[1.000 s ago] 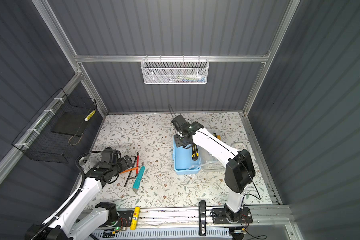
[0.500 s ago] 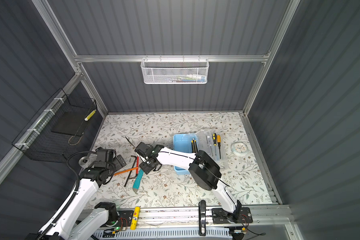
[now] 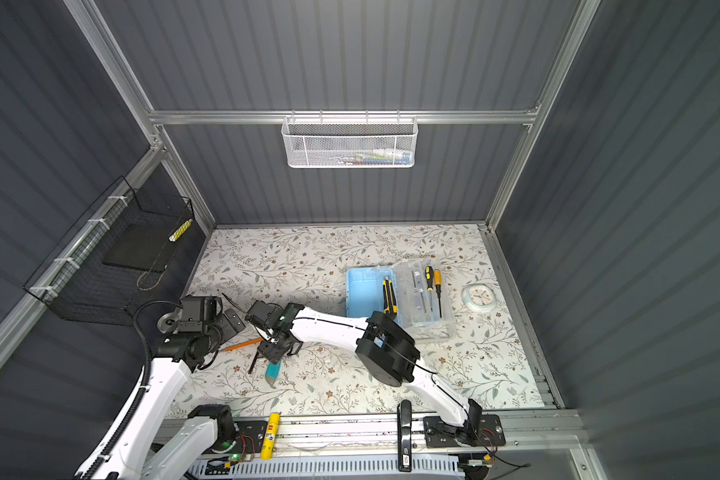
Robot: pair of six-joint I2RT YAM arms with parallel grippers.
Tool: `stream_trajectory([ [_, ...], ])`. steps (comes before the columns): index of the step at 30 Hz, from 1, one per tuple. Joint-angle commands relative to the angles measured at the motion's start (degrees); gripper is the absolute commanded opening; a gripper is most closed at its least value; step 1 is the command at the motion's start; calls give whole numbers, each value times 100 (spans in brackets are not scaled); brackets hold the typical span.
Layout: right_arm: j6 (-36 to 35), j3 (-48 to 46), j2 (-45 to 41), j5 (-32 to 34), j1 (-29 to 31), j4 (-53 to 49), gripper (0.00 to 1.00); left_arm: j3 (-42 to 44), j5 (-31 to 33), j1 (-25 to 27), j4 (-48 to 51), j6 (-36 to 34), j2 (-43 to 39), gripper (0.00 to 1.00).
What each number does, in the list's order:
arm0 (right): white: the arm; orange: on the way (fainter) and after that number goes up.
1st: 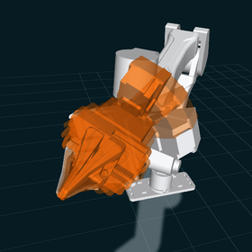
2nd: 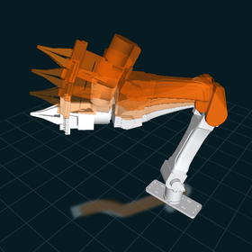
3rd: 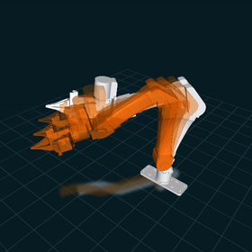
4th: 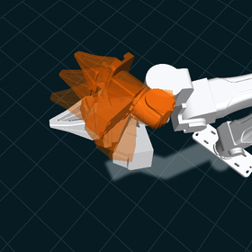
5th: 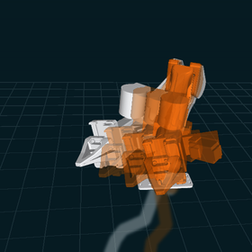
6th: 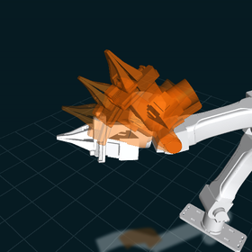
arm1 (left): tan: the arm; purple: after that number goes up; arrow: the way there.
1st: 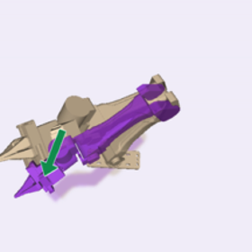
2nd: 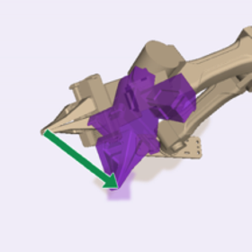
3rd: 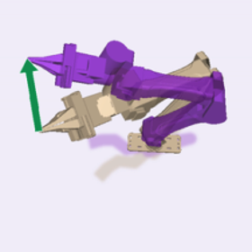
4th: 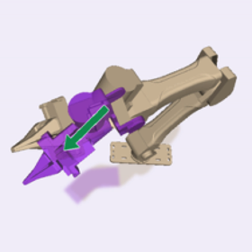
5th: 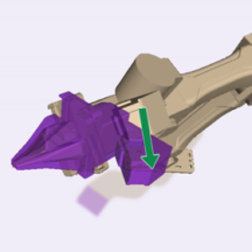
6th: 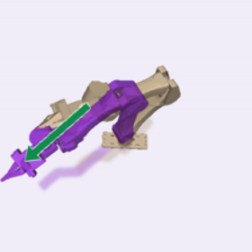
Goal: Pack the tool kit
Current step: 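Reach the right gripper to the teal utility knife and grasp it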
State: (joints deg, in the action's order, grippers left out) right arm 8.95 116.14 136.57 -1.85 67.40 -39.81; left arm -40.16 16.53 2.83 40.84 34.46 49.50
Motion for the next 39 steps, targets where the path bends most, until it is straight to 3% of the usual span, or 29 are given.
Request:
stream_trajectory([
  [1,1,478,371,178,50,-612,69,-279,65,-94,190,-77,24,99],
  [7,-86,813,649,619,224,-1150,70,-316,89,-107,293,-86,-142,99],
  [18,-145,-553,-290,1475,173,-986,70,-177,-262,-107,78,-130,-110,99],
  [26,95,-1536,-896,235,-121,-314,71,274,-766,-105,-472,-115,5,99],
  [39,-261,-1445,-567,167,-121,-659,61,394,-886,-101,-779,-210,140,99],
])
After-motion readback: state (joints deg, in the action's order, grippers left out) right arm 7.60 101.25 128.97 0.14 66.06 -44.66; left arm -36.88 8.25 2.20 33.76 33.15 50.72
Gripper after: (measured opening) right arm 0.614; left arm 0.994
